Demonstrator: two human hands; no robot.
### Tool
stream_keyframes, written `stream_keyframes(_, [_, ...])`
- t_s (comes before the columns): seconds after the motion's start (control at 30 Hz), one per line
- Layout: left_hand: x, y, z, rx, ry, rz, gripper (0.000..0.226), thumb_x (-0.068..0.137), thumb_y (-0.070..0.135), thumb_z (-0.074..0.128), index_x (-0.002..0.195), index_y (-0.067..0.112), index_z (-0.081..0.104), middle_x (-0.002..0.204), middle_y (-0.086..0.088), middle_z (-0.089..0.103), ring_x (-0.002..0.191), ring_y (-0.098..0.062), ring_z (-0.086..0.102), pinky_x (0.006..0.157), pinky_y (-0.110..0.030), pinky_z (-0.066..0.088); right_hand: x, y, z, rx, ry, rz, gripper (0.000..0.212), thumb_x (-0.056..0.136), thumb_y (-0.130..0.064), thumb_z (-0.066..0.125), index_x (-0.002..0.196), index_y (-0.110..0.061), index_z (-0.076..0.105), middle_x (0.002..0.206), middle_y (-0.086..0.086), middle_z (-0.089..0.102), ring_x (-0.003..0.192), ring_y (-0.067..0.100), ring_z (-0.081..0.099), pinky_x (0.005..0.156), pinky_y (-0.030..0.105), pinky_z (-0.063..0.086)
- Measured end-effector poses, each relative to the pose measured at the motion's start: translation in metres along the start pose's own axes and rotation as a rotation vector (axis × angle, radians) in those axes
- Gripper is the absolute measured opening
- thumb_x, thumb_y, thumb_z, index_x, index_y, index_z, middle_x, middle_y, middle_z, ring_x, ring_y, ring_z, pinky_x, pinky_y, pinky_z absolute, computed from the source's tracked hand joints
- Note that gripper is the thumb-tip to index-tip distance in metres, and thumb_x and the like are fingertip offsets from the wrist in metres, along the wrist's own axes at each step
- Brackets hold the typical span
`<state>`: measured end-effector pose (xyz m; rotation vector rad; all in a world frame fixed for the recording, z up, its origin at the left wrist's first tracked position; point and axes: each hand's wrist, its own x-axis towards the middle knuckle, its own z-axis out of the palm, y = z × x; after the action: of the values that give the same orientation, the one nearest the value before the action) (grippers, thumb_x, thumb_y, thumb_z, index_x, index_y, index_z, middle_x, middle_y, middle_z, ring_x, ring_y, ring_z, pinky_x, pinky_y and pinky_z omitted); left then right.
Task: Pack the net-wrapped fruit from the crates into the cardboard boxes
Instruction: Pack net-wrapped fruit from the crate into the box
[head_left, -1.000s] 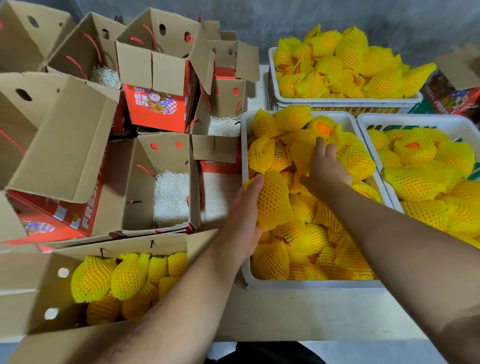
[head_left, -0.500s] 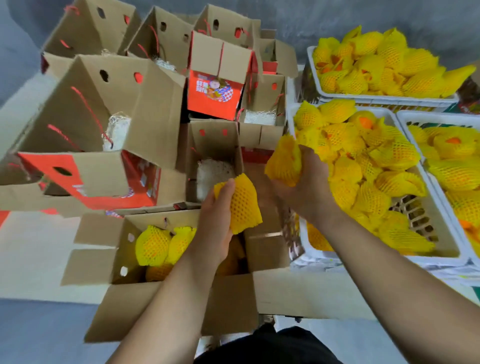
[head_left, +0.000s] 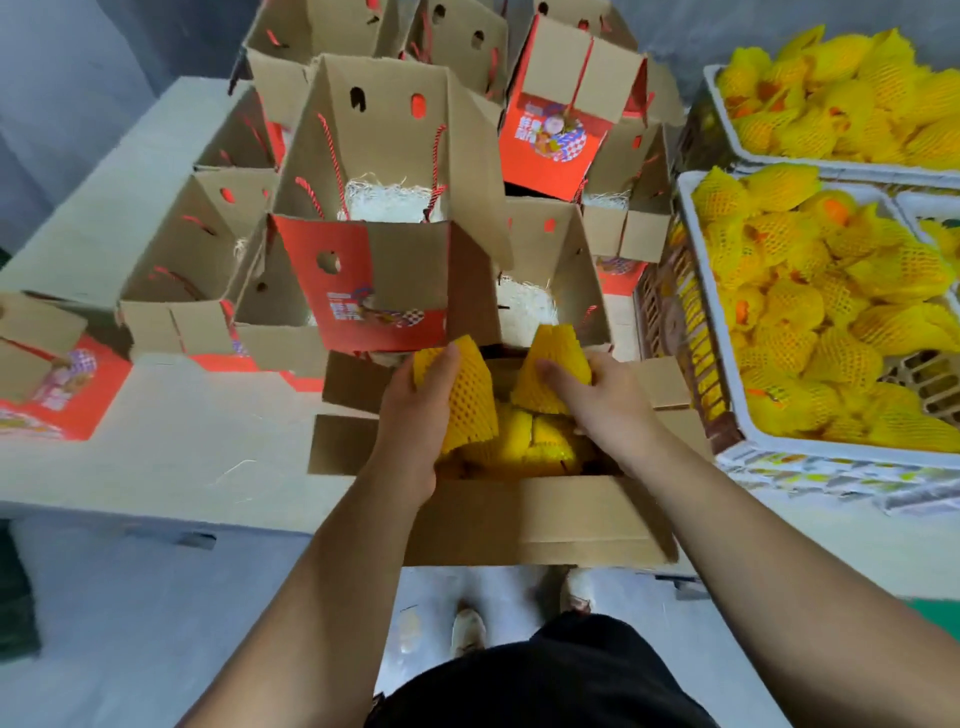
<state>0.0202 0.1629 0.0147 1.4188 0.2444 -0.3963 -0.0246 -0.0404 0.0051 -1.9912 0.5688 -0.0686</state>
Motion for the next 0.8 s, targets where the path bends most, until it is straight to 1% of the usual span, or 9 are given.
stream_keyframes(0.1, [0.002,-0.004,-0.016,0.026,0.010,-0.076,0.046,0.083,0.073,0.062,0.118,0.043,0.058,0.119,0.007,0.070,0.110,-0.019,0.069,0.093,-0.041,0.058,0.005,0.015,0.013,-0.207,-0.057,0.222,0.051,0.069,-0.072,0.066,0.080,-0.022,0.072,0.078,-0.002,0.074,0.083,0.028,0.073,0.077,0.039,0.060])
stream_keyframes(0.17, [0.006,-0.006,-0.019,0.018,0.024,-0.154,0.053,0.087,0.070,0.062,0.128,0.037,0.051,0.121,0.002,0.068,0.111,-0.022,0.067,0.099,-0.046,0.054,0.012,0.021,0.021,-0.340,-0.073,0.286,0.059,0.074,-0.069,0.068,0.101,-0.017,0.074,0.106,0.010,0.074,0.103,0.034,0.069,0.090,0.037,0.055])
stream_keyframes(0.3, [0.012,-0.012,-0.023,0.125,-0.033,-0.239,0.058,0.092,0.050,0.070,0.142,0.031,0.049,0.127,-0.003,0.066,0.112,-0.026,0.066,0.105,-0.051,0.051,0.022,0.023,0.033,-0.529,-0.117,0.396,0.080,0.087,-0.068,0.063,0.139,-0.008,0.052,0.146,0.019,0.053,0.133,0.037,0.051,0.106,0.042,0.042])
stream_keyframes(0.47, [0.020,-0.013,-0.020,0.213,-0.081,-0.295,0.054,0.090,0.043,0.075,0.136,0.024,0.053,0.128,-0.007,0.065,0.113,-0.028,0.065,0.105,-0.049,0.052,0.020,0.025,0.036,-0.652,-0.148,0.356,0.076,0.094,-0.070,0.049,0.136,-0.007,0.051,0.135,0.020,0.059,0.126,0.039,0.055,0.105,0.044,0.044])
stream_keyframes(0.6, [0.018,-0.016,-0.015,0.375,-0.132,-0.218,0.057,0.090,0.048,0.075,0.137,0.024,0.053,0.132,-0.002,0.059,0.115,-0.023,0.059,0.102,-0.041,0.051,0.008,0.014,0.031,-0.707,-0.045,0.153,0.043,0.098,-0.045,0.055,0.127,-0.014,0.054,0.121,0.015,0.066,0.115,0.036,0.061,0.096,0.042,0.048])
stream_keyframes(0.67, [0.015,-0.015,-0.014,0.404,-0.172,-0.186,0.062,0.089,0.051,0.075,0.141,0.026,0.052,0.128,0.002,0.058,0.108,-0.015,0.059,0.088,-0.031,0.051,-0.001,0.004,0.034,-0.429,0.064,0.006,0.027,0.094,-0.041,0.059,0.114,-0.023,0.059,0.106,0.005,0.069,0.099,0.023,0.065,0.083,0.032,0.050])
stream_keyframes(0.7, [0.014,-0.014,-0.014,0.398,-0.183,-0.177,0.061,0.088,0.053,0.074,0.139,0.028,0.052,0.126,0.005,0.058,0.103,-0.009,0.059,0.079,-0.026,0.048,-0.004,-0.003,0.039,-0.265,0.035,-0.011,0.026,0.090,-0.042,0.060,0.111,-0.027,0.061,0.101,-0.001,0.069,0.093,0.014,0.064,0.078,0.027,0.048])
stream_keyframes(0.73, [0.013,-0.011,-0.014,0.390,-0.185,-0.163,0.059,0.088,0.054,0.074,0.137,0.029,0.053,0.125,0.006,0.060,0.100,-0.005,0.058,0.074,-0.023,0.046,-0.008,-0.010,0.045,-0.126,-0.062,0.001,0.027,0.089,-0.044,0.058,0.111,-0.030,0.063,0.099,-0.003,0.069,0.088,0.008,0.064,0.075,0.023,0.049])
stream_keyframes(0.8, [0.013,-0.007,-0.016,0.425,-0.181,-0.108,0.055,0.088,0.055,0.073,0.134,0.029,0.055,0.126,0.004,0.063,0.100,-0.004,0.058,0.074,-0.023,0.047,-0.010,-0.018,0.057,0.060,-0.268,0.062,0.026,0.098,-0.033,0.053,0.118,-0.026,0.067,0.098,0.006,0.069,0.086,0.011,0.064,0.074,0.026,0.055])
